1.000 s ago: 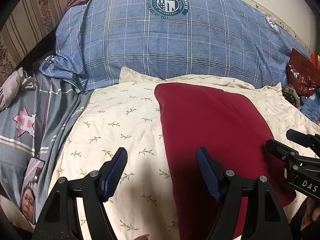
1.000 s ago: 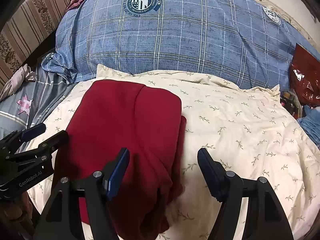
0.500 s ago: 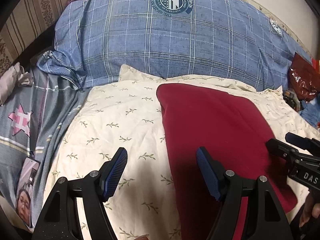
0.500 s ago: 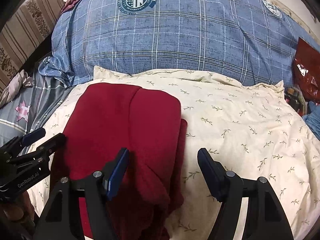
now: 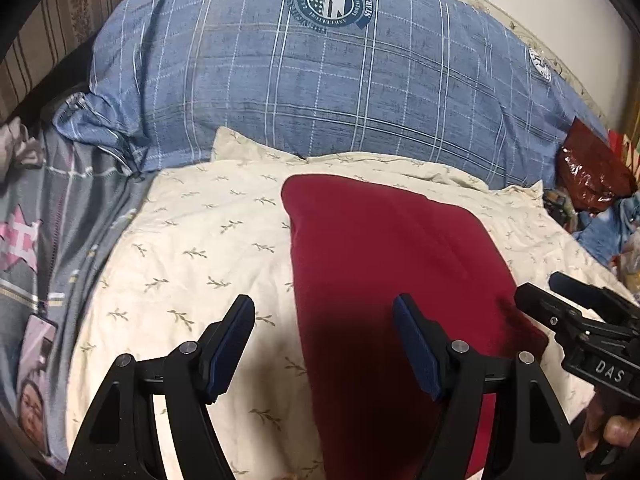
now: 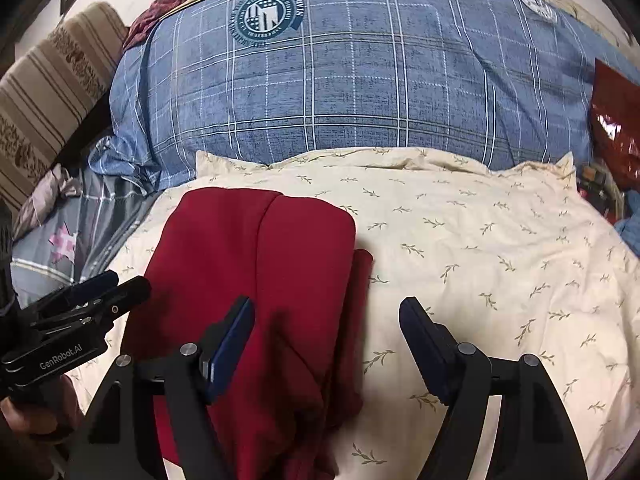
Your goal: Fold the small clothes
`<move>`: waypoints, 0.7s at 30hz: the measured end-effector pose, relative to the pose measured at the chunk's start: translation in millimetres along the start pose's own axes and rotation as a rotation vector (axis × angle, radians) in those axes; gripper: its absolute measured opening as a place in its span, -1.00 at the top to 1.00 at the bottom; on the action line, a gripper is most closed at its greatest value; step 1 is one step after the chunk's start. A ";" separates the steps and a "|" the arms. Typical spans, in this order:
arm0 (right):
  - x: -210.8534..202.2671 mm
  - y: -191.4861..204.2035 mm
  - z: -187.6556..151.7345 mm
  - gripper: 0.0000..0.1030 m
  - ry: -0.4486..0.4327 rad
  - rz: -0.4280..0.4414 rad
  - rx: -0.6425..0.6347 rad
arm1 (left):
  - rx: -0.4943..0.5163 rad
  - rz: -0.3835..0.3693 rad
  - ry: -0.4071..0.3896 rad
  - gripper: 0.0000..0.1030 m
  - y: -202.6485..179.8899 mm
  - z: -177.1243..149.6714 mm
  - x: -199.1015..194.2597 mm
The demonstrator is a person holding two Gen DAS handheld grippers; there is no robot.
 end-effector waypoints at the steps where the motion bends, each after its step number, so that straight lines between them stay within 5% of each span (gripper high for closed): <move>1: -0.7 2.0 -0.2 -0.48 -0.003 -0.007 -0.007 | 0.002 -0.002 -0.008 -0.38 -0.9 -0.1 -2.5; 21: -17.5 32.5 -21.0 -0.54 -0.041 -0.019 -0.061 | 0.050 0.026 -0.049 -0.39 -9.5 -26.4 -38.1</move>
Point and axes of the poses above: each gripper's, at about its wrist camera, not at the fingertips, and x roughly the way its jaws point, y to its left, z to its top, the point moved 9 cm from there along x, roughly the way its jaws point, and after that the axes turned 7 degrees about y, right-handed, at the moved point
